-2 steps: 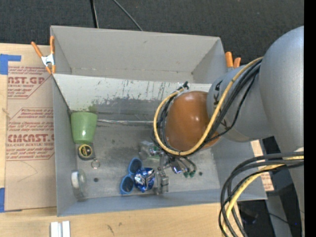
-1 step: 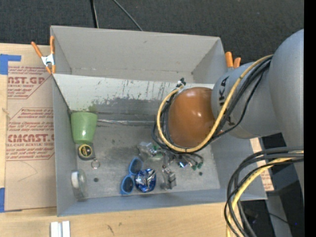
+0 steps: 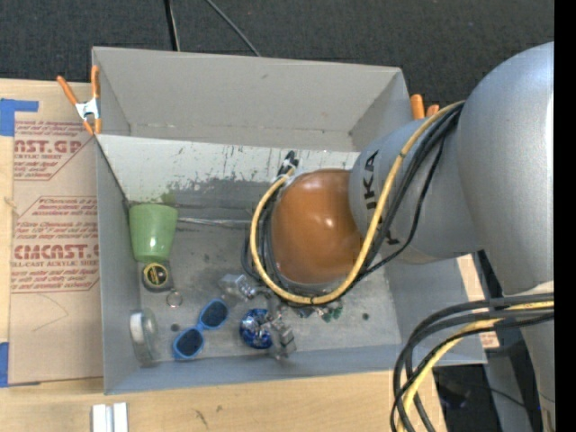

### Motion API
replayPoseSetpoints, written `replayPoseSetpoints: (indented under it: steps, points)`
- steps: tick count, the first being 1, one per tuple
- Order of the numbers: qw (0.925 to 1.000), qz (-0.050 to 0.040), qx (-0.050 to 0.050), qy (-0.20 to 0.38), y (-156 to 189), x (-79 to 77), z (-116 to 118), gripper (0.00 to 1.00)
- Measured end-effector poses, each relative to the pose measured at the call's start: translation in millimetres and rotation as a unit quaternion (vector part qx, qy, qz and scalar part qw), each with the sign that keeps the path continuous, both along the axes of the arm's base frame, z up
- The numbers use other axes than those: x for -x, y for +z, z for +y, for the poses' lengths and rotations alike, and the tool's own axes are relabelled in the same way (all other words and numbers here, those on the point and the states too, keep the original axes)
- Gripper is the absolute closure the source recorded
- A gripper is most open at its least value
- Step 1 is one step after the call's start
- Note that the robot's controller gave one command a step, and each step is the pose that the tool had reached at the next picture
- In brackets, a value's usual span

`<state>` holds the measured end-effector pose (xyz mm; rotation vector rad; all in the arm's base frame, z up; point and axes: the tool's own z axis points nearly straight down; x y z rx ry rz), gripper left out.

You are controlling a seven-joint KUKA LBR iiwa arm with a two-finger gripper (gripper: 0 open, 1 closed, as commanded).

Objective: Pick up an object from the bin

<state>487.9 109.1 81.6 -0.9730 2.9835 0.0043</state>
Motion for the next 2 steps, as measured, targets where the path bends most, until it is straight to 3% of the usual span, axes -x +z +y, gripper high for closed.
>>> replayPoseSetpoints:
  steps: [1,2]
  points:
    - [1.0000,0.0019,0.001,-0.003,0,0.0,-3,1.00]
    - [0.9817,-0.0035,0.002,0.190,189,-50.3,-64,1.00]
